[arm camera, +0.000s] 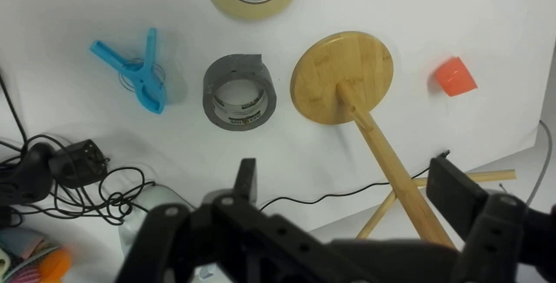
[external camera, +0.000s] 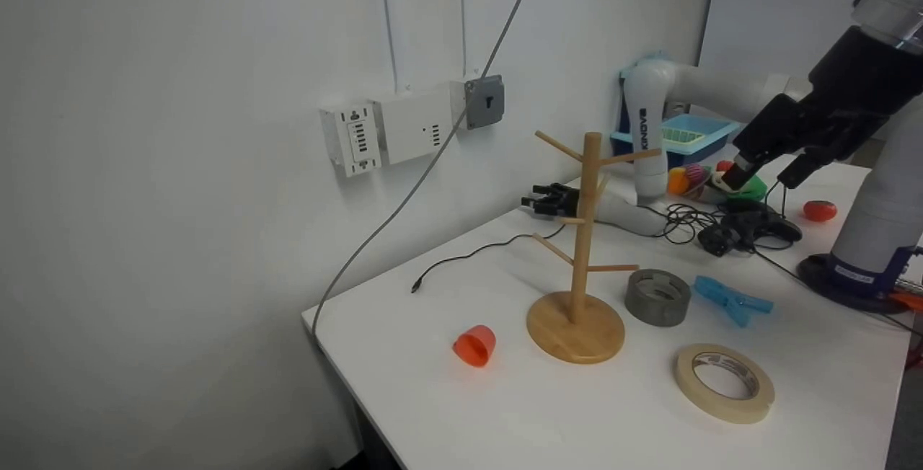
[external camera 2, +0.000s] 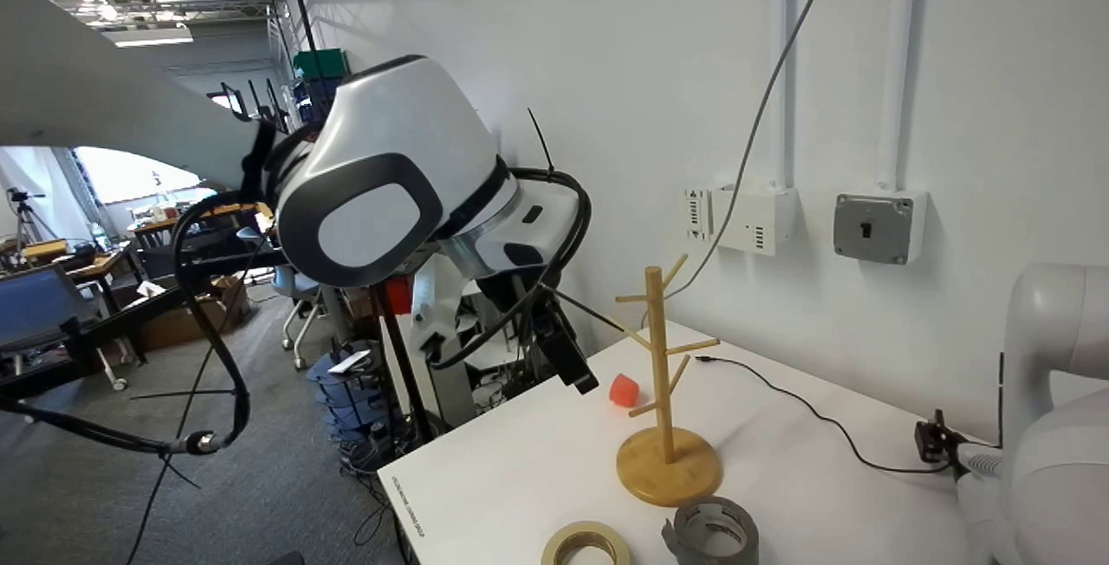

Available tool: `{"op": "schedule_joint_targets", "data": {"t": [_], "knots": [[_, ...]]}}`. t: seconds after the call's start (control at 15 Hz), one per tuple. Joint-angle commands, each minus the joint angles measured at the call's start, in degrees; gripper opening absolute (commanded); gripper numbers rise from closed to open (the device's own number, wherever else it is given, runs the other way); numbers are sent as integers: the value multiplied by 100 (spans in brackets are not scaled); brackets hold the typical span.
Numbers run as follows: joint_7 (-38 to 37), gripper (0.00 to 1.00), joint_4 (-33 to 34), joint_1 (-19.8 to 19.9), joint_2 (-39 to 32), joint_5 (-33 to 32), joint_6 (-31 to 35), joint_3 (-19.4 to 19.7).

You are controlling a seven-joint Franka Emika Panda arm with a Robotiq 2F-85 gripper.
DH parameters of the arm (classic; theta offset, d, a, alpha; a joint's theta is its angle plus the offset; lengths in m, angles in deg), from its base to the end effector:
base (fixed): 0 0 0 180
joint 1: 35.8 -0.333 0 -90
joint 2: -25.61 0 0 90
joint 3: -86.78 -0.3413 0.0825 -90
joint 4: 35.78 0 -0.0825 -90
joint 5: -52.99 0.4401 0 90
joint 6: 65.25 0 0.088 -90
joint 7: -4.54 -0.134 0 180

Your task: Remove the peg and gray tape one at a time from the wooden holder and put them on the table

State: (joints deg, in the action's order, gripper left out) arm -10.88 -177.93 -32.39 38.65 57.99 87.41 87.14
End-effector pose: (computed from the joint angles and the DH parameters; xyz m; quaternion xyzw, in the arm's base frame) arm 0.5298 -0.0363 0.3828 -0.9587 0.1965 -0.1999 0.0488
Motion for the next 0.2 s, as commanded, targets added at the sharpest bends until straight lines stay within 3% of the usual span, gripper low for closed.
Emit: {"op": "schedule_joint_targets", "data": {"t": [0.0,0.13], "knots": [[20,100,7,8,2,14,-14,-3],[20,100,6,8,2,14,-14,-3]]}}
